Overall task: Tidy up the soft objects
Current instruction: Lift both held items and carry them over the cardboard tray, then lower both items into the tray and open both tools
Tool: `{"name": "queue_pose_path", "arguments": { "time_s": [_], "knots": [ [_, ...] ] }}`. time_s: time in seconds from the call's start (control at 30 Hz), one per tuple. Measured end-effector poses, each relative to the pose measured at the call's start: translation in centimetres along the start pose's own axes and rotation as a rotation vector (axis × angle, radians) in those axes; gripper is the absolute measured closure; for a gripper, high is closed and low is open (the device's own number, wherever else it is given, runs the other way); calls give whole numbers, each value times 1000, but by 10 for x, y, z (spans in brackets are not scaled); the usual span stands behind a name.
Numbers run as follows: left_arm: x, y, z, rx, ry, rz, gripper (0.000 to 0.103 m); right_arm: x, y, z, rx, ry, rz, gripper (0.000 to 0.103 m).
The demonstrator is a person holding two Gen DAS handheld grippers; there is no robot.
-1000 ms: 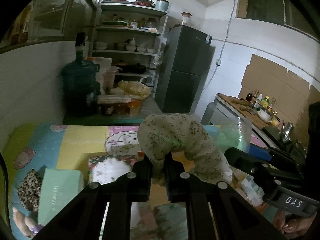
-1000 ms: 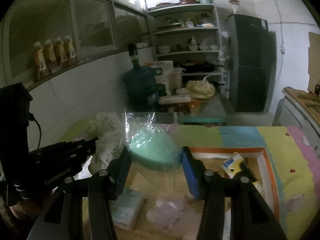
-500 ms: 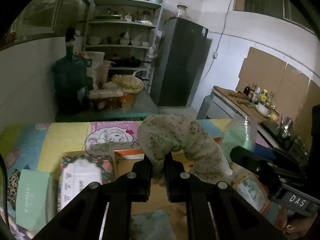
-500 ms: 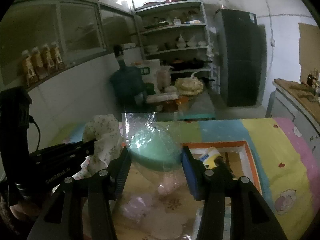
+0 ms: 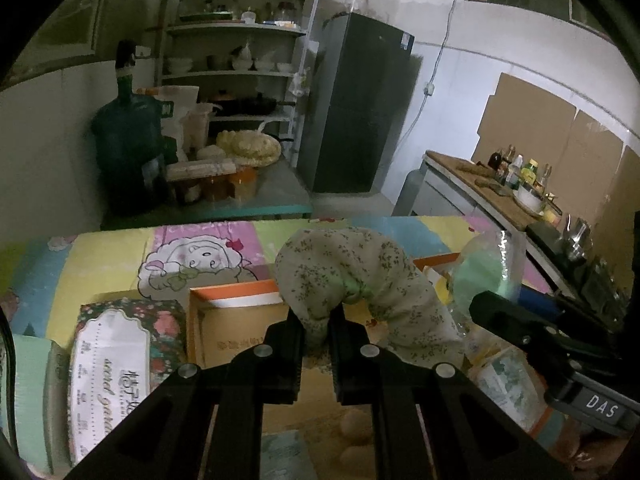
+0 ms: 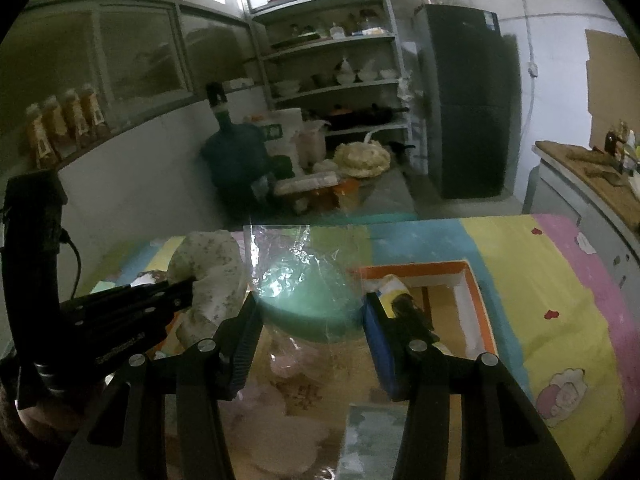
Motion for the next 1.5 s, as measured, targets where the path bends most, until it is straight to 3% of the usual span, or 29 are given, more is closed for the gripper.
{"name": "queue_pose_path", "arguments": {
  "time_s": [0.23,0.83,1.0,1.07,1.43,1.5],
  "knots": [
    [11,8,7,24,-35,-11,91,3,12,7,15,-18,11,51],
    [31,23,24,20,-158,51,91,10,33,16,48,-46,14,51],
    [31,18,23,-11,-165,63,59,13,37,19,60,-55,15,49],
    [30,17,22,-17,-157,58,55,12,37,19,66,-51,10,49],
    [26,7,16,-40,-134,40,52,11,40,19,73,-49,17,42],
    [24,7,16,-41,-129,37,52,11,40,19,70,-48,22,33]
  ]
}}
Point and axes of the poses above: each gripper's, at about its wrist camera, not at the fingertips, and x roughly the way its jaws point, y to its right, z to its underside, the point moved 7 cm from there along x, roughly the way its jaws point, and after that the axes turned 14 degrees about -z, right-handed, at the moved point
